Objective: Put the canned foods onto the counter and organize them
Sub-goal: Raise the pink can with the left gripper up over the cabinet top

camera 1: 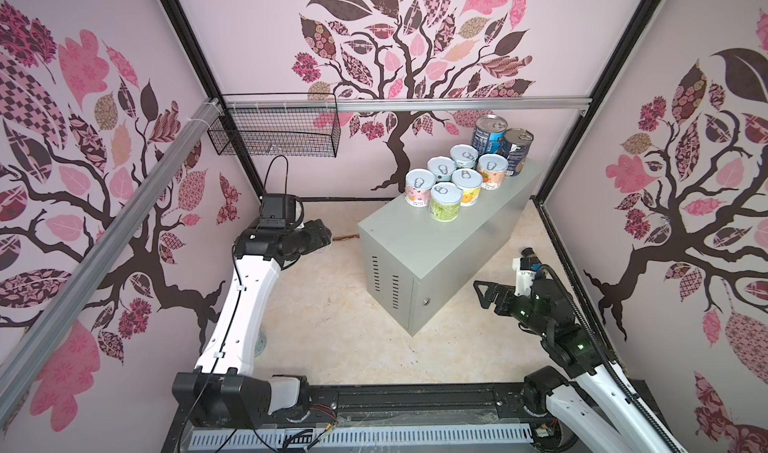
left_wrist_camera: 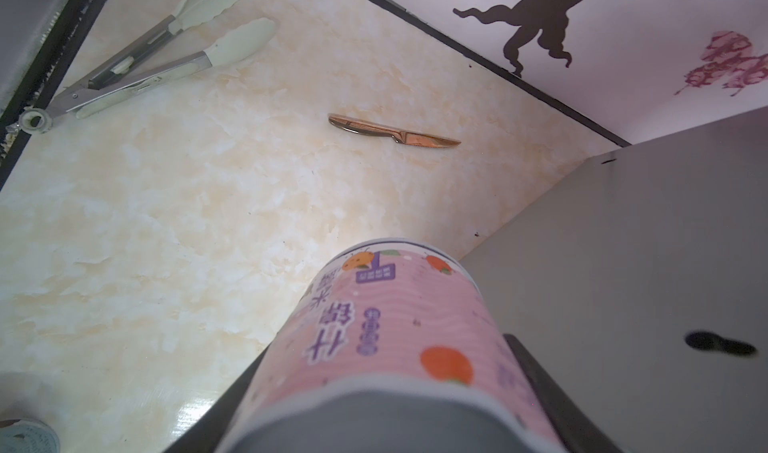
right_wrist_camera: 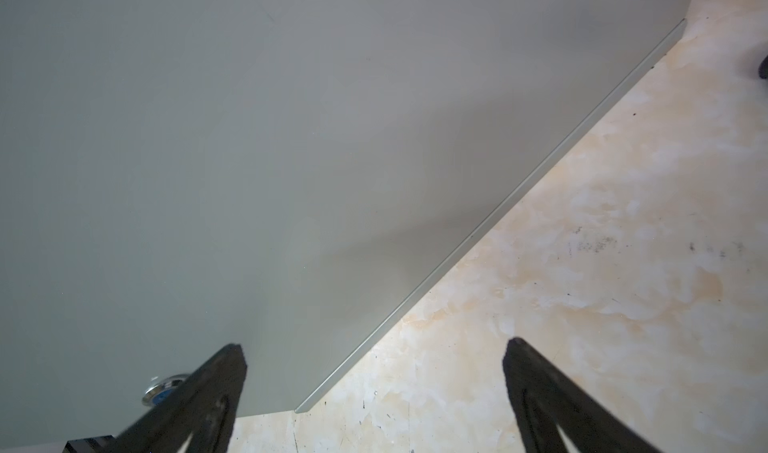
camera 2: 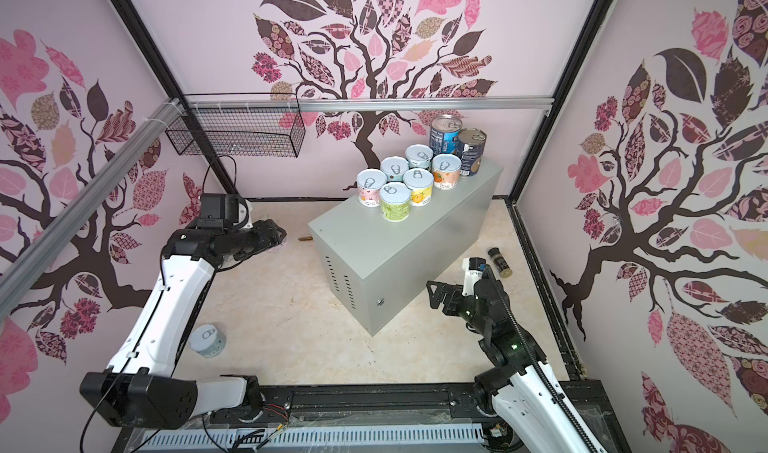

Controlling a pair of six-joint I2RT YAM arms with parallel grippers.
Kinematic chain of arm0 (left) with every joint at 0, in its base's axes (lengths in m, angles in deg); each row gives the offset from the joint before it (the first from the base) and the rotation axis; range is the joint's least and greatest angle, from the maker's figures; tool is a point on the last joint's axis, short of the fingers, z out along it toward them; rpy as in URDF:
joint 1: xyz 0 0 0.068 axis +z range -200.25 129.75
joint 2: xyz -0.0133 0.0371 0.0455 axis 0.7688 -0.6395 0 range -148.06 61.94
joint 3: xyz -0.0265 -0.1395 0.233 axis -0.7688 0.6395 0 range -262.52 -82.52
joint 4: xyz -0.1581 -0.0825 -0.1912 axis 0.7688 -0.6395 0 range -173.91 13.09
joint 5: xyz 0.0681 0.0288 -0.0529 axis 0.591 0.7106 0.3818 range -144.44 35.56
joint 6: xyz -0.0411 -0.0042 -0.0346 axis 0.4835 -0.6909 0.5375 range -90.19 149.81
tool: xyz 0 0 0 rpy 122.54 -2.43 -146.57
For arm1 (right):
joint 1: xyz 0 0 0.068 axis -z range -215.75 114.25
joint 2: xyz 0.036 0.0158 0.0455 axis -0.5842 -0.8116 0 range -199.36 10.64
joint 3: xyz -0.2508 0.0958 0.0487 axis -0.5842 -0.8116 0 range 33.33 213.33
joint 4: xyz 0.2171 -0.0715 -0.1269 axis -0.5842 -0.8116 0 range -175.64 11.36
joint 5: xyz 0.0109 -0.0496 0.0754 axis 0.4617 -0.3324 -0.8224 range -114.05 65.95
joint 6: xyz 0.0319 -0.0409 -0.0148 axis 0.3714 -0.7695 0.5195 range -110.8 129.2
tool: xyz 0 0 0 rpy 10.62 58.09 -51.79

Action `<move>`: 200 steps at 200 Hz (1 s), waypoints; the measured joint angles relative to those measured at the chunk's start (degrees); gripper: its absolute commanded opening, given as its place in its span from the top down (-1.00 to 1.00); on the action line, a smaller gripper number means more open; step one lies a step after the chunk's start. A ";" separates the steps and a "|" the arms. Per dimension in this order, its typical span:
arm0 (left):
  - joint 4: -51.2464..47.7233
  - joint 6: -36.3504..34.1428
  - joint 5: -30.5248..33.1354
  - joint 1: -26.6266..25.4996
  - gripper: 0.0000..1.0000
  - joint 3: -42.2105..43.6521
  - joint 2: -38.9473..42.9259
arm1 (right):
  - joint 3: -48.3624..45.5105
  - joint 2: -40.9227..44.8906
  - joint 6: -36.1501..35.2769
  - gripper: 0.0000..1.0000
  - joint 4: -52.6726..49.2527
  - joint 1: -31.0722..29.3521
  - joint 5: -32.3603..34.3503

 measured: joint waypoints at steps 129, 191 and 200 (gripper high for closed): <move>-19.56 -7.32 12.28 -31.63 0.10 -33.46 -2.56 | 11.78 2.40 -2.32 -1.00 -9.88 0.00 -0.24; -28.09 -10.91 17.81 -38.49 0.11 -45.57 -11.26 | 12.72 2.36 -2.78 -1.00 -11.58 0.00 -2.23; -28.48 -11.17 18.03 -38.69 0.11 -45.86 -12.11 | 12.87 2.19 -2.78 -1.00 -11.93 0.00 -2.40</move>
